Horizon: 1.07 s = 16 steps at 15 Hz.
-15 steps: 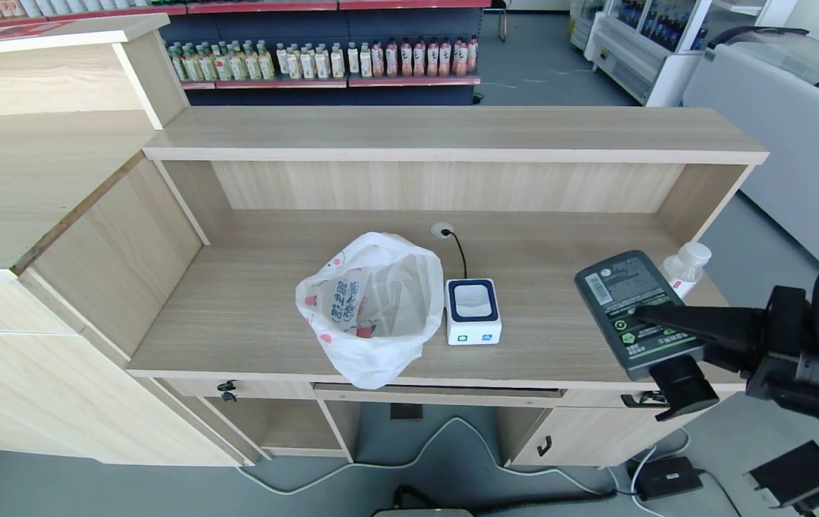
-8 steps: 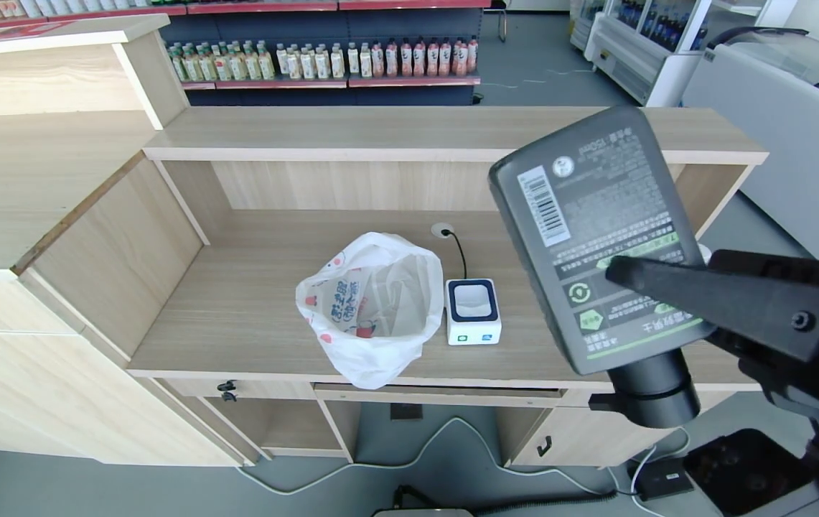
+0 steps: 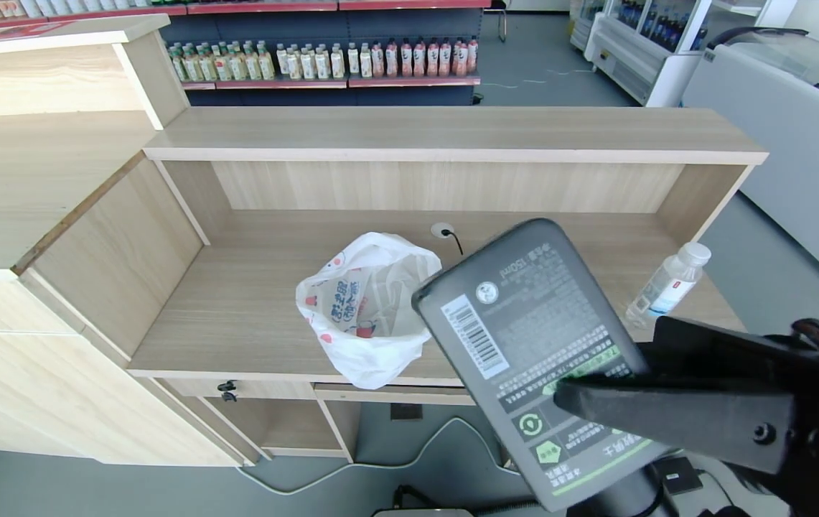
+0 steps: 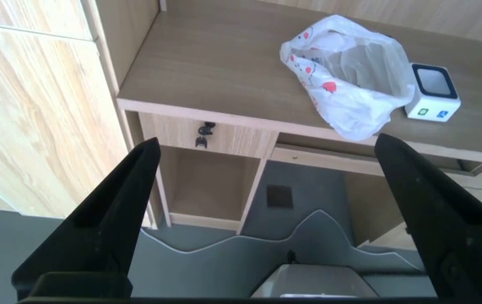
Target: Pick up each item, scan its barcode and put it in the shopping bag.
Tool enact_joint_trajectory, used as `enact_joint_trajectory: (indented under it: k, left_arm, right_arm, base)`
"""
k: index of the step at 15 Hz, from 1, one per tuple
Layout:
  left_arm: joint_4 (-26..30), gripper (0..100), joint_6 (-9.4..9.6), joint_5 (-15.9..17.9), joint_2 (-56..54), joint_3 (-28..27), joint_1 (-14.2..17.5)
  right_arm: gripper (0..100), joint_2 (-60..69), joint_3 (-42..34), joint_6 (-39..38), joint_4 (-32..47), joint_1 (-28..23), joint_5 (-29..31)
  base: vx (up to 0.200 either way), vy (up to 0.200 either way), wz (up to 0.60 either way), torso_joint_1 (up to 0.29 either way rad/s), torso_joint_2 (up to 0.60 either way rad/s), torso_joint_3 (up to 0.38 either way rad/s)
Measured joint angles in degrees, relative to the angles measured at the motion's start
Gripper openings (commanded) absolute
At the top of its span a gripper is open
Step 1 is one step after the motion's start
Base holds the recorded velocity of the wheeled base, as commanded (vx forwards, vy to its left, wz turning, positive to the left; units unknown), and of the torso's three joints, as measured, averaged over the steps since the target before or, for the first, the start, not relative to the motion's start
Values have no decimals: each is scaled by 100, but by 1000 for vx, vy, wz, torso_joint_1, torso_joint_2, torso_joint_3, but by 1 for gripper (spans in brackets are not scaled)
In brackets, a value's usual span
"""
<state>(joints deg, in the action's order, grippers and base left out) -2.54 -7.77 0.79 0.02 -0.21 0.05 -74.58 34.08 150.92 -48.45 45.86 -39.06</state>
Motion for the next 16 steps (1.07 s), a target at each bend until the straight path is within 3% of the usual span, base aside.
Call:
enact_joint_trajectory:
  k: [4,16]
  left_arm:
    - [0,100,-2,-1,0,-1,2]
    - [0,100,-2,0,0,-1,2]
  right_arm:
    - [0,328,163,-221,624,24,-534]
    - [0,523,338,-304,767,-35,-758]
  base:
    - [0,0,0,0,0,0]
    - [0,0,0,0,0,0]
